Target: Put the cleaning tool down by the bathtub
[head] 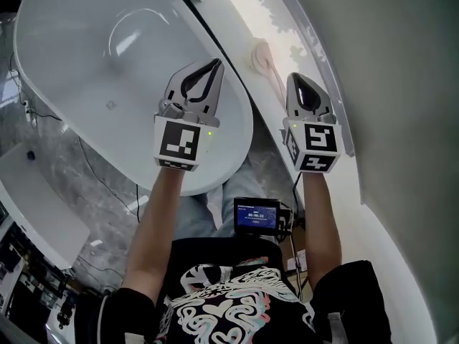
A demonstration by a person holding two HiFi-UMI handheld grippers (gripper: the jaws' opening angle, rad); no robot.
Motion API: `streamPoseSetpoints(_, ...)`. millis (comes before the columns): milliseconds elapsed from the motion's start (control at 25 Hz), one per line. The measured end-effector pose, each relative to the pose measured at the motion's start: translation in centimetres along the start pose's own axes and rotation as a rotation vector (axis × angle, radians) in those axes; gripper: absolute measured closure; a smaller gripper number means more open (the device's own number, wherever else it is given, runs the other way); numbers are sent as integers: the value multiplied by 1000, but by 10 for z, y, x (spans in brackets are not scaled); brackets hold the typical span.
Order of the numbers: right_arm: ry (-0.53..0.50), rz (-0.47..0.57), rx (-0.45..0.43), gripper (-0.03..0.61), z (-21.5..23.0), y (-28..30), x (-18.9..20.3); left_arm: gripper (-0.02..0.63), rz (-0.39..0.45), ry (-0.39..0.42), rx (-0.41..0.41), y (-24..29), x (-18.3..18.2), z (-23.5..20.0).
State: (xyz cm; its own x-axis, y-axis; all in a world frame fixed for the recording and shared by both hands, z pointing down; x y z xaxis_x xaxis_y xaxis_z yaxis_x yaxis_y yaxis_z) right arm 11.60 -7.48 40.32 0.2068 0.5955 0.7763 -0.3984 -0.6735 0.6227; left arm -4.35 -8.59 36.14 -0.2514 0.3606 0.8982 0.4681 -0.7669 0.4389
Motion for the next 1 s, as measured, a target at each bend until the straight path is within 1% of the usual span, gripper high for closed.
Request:
streamPoseSetpoints(200, 8, 22, -1, 550, -27, -23, -30, 595, 34, 13, -2, -30, -38, -12)
streamPoseSetpoints(400, 5, 73, 24, 550, -36, -54, -43, 595, 58, 14, -16, -54, -54, -6)
streamPoseSetpoints(560, 6, 134, 79, 551, -46, -79, -65, 595, 98, 18, 7, -75, -70, -10)
streamPoseSetpoints(680, 7, 169, 132, 550, -59, -109, -81, 595, 151, -29, 50, -102, -89, -10)
streamPoseSetpoints(720, 9, 182, 146, 550, -63, -119, -86, 595, 166, -32, 59, -111, -96, -10)
streamPoseSetpoints(840, 17, 218, 177, 551, -77, -147, -97, 595, 190, -6, 69, -136, -112, -7)
streamPoseSetpoints(1000, 34, 268, 206, 551, -92, -175, -102, 595, 223, 18, 74, -159, -128, -5)
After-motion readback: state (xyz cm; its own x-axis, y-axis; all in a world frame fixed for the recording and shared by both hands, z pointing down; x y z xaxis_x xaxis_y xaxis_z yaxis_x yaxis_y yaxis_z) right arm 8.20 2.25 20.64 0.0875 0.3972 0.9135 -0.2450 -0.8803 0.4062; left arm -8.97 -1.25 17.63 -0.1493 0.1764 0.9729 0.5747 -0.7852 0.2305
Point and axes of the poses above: the fingertips, and each gripper's own axes: y forward along the fingers, z to its right, x out of its underside, the point moved 2 cm from there along -y, backward along the fingers, and after that the axes turned 4 degrees about -x, right-handed, at the moved point
